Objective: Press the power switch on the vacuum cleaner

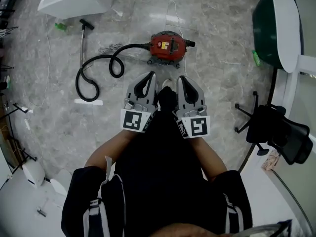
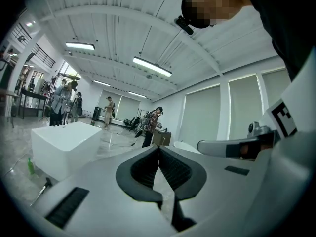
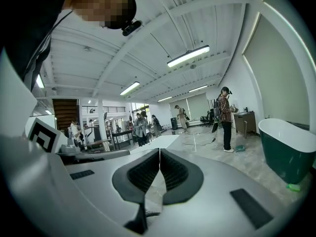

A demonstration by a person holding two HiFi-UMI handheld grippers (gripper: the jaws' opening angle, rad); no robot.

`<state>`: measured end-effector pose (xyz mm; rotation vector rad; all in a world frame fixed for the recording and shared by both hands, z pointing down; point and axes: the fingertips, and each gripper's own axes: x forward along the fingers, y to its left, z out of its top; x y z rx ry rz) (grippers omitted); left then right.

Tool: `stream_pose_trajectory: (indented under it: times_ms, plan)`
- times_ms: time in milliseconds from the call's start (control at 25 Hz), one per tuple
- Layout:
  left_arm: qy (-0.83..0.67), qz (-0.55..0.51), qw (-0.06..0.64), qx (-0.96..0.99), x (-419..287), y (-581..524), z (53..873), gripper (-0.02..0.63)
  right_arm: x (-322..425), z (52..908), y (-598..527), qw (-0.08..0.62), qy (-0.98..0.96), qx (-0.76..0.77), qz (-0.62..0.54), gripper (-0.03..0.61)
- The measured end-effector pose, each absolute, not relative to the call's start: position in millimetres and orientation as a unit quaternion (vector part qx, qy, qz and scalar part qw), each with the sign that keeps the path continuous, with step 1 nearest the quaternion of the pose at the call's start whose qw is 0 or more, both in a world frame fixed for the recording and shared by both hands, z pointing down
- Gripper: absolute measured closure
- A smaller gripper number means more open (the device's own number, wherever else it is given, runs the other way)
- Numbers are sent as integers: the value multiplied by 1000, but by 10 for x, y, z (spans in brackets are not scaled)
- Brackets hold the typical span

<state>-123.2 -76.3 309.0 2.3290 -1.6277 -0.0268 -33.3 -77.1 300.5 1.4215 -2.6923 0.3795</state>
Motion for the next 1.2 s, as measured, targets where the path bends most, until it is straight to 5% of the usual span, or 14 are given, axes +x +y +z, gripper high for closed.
stream_pose_trajectory:
  times_ms: [520,1200]
  plan:
    - [-565,30,217,795,-1022,-1365,3919,594,-158,2939,-1178,12,-869,480,121,558]
    - [-538,175,252,785,-891,-1952,6113,594,-253,3660,-1780,20,-874,462,146,558]
